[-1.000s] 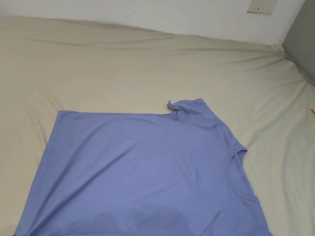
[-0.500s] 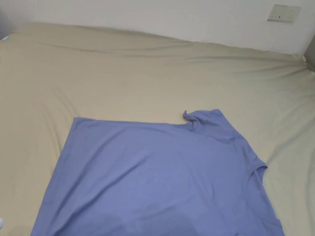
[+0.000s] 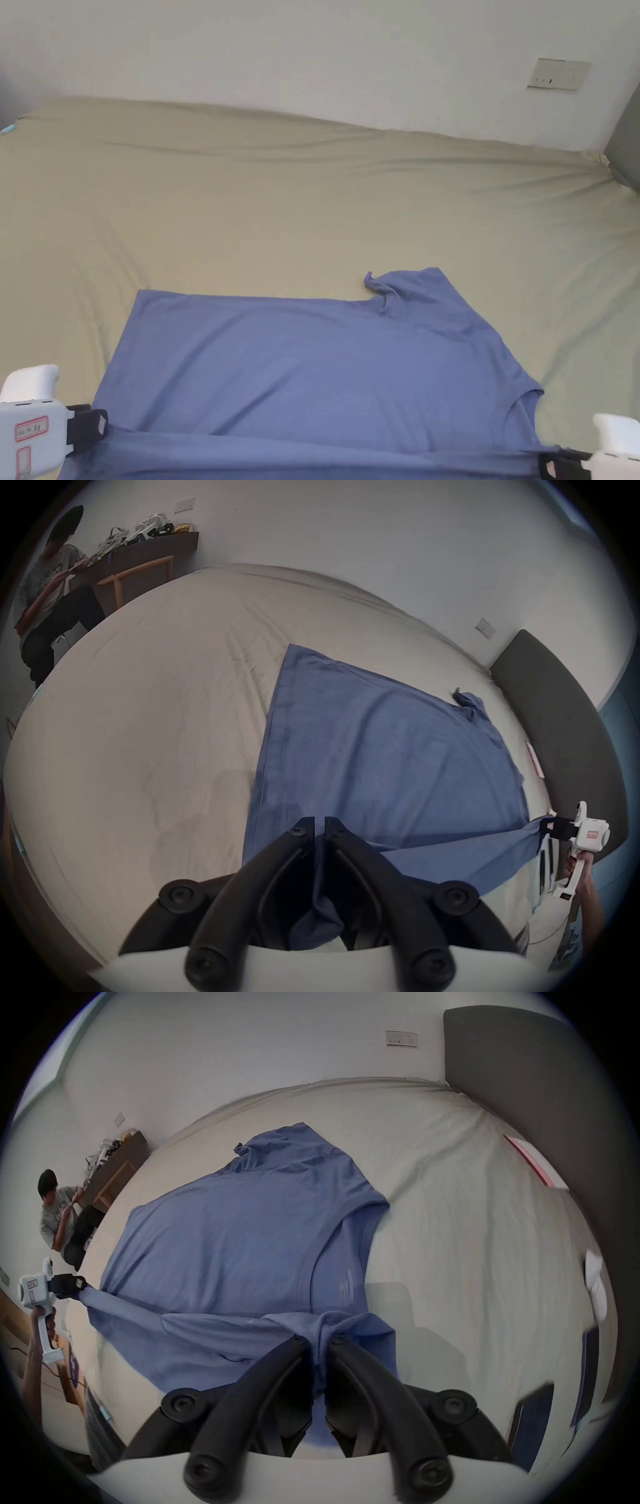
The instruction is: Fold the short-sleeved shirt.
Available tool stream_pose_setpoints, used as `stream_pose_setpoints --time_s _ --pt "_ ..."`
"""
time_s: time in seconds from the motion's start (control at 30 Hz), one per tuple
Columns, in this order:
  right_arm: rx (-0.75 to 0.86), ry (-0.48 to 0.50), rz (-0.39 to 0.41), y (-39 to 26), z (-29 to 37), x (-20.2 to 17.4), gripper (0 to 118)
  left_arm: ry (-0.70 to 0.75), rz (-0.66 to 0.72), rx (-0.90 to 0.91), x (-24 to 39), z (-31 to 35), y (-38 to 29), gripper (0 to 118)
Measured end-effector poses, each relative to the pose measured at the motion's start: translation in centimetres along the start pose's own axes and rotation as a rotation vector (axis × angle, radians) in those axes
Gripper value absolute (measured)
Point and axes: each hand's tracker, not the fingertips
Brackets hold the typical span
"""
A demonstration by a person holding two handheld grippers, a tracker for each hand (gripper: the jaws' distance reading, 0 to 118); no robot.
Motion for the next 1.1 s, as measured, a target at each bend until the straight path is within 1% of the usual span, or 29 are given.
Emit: stream_pose_setpoints --time_s 0.03,0.13,0.2,0.23,0.27,0.3,0.33,0.37,0.4,0.43,0.47,0.5,0.53,0.6,0.63,0.67,0.7,0.77,0.83,0.87,0.9,0.93,0.97,1.0,1.03,1.07,1.1 --pt "-0.003 -0.032 0.036 0.5 -1.1 -0.1 7 0.023 -0.003 -0.006 -0.2 -0.9 0.3 5" --pt "-0.046 -0.084 0.095 0.9 -4.1 -1.0 7 0.045 0.047 -0.069 -1.2 -3.7 0.1 5" --pt "-0.087 -0.112 0.130 0.3 -6.0 -1.6 7 0.060 0.056 -0.082 -1.5 -5.1 -0.7 5" --pt "-0.092 -0.125 0.138 -0.3 -6.8 -1.7 7 0.053 0.066 -0.080 -1.7 -5.5 -1.2 6" --pt "-0.041 -0.128 0.135 -0.6 -6.6 -1.9 7 0.044 0.086 -0.064 -1.9 -5.4 -1.6 9" --pt "-0.011 -0.136 0.130 -0.8 -6.4 -2.1 7 0.025 0.116 -0.022 -2.0 -4.8 -1.9 23" --pt "-0.035 -0.137 0.125 -0.6 -6.3 -2.2 7 0.000 0.140 -0.010 -2.1 -4.2 -1.9 40" --pt "-0.038 -0.135 0.128 -0.6 -6.1 -2.1 8 -0.017 0.158 -0.009 -2.2 -3.8 -1.9 62" --pt "-0.048 -0.127 0.146 -0.4 -5.9 -1.9 14 -0.013 0.154 -0.009 -2.2 -3.0 -1.8 96" --pt "-0.062 -0.123 0.157 0.1 -5.4 -1.7 18 -0.001 0.153 -0.004 -1.9 -2.2 -1.6 101" --pt "-0.064 -0.128 0.148 0.3 -4.8 -1.7 22 0.043 0.145 0.017 -1.8 -1.2 -1.5 105" --pt "-0.040 -0.128 0.109 0.3 -3.8 -1.5 27 0.055 0.125 0.076 -1.6 0.5 -1.6 108" --pt "0.058 -0.124 0.052 0.0 -2.3 -1.4 41 0.055 0.108 0.129 -2.6 1.0 -1.6 109" --pt "0.204 -0.130 -0.031 -0.8 0.4 -1.6 63 0.099 0.072 0.189 -2.0 3.1 -2.6 109" --pt "0.250 -0.131 -0.065 -1.5 1.7 -1.9 73 0.116 0.032 0.185 -1.5 3.8 -3.3 109" --pt "0.286 -0.113 -0.084 -2.2 2.9 -2.1 76 0.129 -0.008 0.164 -0.9 4.3 -4.0 111" --pt "0.295 -0.075 -0.072 -3.0 4.1 -2.6 76 0.144 -0.045 0.134 -0.5 4.2 -4.7 113" --pt "0.282 -0.066 -0.020 -4.7 6.1 -3.6 76 0.156 -0.091 0.061 0.1 3.1 -6.3 114" --pt "0.272 -0.111 0.069 -6.4 7.5 -5.0 76 0.197 -0.115 -0.019 -0.5 0.1 -7.9 114" --pt "0.259 -0.118 0.097 -7.0 8.0 -5.3 76 0.203 -0.126 -0.059 -0.6 -1.0 -8.4 113" --pt "0.227 -0.109 0.140 -7.5 8.5 -5.6 76 0.201 -0.137 -0.098 -0.8 -2.5 -9.0 113" --pt "0.203 -0.106 0.176 -7.9 9.0 -5.8 76 0.215 -0.136 -0.134 -0.7 -3.7 -9.7 110" --pt "0.195 -0.111 0.198 -8.3 9.0 -5.8 76 0.194 -0.128 -0.159 -1.1 -4.4 -10.2 109" --pt "0.185 -0.123 0.226 -8.7 9.1 -5.7 76 0.185 -0.087 -0.056 -1.4 -3.8 -10.3 109" --pt "0.165 -0.146 0.251 -8.9 8.9 -5.5 76 0.175 -0.060 -0.092 -1.4 -3.2 -9.4 107" --pt "0.143 -0.167 0.256 -8.9 8.7 -5.1 76 0.176 -0.065 -0.107 -1.1 -2.4 -9.1 98" --pt "0.121 -0.182 0.240 -8.9 8.2 -4.5 76 0.149 -0.060 -0.082 -1.3 -1.7 -8.9 76"
